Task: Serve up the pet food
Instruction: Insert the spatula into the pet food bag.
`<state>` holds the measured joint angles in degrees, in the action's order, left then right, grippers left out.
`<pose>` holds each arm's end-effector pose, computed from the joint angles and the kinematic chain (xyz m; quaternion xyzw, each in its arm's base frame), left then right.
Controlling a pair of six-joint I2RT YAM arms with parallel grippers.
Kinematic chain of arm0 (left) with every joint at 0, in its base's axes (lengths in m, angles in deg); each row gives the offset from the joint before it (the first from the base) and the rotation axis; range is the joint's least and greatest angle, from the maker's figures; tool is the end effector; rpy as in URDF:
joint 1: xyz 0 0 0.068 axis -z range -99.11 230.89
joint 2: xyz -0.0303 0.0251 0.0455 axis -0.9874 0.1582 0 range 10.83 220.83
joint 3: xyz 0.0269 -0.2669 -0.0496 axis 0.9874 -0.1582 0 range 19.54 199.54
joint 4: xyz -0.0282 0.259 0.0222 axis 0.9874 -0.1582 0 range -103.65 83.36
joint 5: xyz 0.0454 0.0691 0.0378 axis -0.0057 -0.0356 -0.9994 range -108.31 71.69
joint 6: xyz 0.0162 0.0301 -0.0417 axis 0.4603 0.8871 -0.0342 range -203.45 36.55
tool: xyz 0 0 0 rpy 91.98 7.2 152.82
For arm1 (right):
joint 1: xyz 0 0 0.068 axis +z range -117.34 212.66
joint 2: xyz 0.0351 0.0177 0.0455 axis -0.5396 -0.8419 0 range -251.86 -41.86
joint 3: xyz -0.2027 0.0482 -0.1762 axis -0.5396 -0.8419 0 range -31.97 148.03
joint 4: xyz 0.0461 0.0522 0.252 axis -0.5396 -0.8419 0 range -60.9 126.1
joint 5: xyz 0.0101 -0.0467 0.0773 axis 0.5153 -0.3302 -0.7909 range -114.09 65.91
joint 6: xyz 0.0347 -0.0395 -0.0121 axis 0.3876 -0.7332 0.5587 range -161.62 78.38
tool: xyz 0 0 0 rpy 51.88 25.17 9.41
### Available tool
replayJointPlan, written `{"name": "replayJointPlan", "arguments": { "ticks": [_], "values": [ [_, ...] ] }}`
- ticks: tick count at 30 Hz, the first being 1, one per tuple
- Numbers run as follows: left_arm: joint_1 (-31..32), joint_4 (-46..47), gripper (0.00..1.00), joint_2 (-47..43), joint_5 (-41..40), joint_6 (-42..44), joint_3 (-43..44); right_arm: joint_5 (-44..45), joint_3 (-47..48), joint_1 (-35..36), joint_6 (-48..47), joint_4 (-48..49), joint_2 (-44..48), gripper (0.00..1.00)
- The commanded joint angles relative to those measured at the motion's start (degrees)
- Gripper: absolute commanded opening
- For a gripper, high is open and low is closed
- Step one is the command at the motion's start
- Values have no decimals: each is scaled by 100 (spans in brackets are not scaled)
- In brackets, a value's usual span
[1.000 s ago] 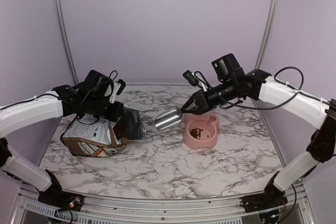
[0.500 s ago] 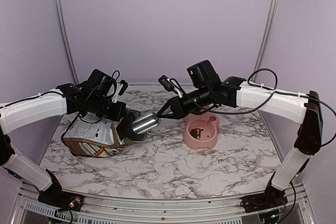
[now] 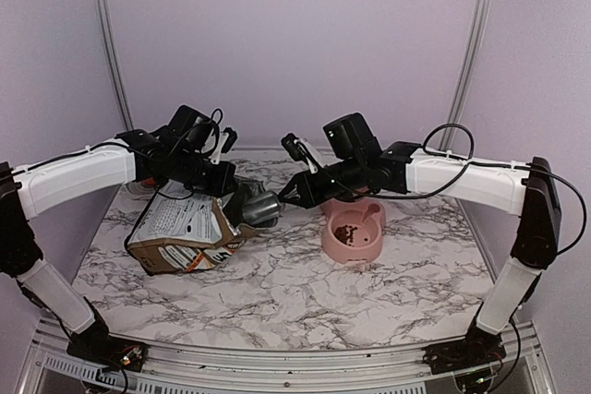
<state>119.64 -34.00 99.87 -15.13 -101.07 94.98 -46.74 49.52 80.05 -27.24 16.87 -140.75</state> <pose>0.2721 -0.2209 0.3063 0.1780 0.8919 -0.2183 0.3538 0.2595 0.3025 0.2946 -0.3335 0.8149 0.3767 0.2878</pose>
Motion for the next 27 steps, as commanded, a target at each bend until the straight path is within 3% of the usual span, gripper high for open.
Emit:
{"name": "replayJointPlan", "arguments": {
  "ticks": [1, 27],
  "values": [
    [63, 652, 0, 69, 582, -49, 361, 445, -10, 33, -9, 351, 89, 0],
    [61, 653, 0, 20, 462, 173, -53, 795, 564, 357, 233, 534, -1089, 0]
  ]
}}
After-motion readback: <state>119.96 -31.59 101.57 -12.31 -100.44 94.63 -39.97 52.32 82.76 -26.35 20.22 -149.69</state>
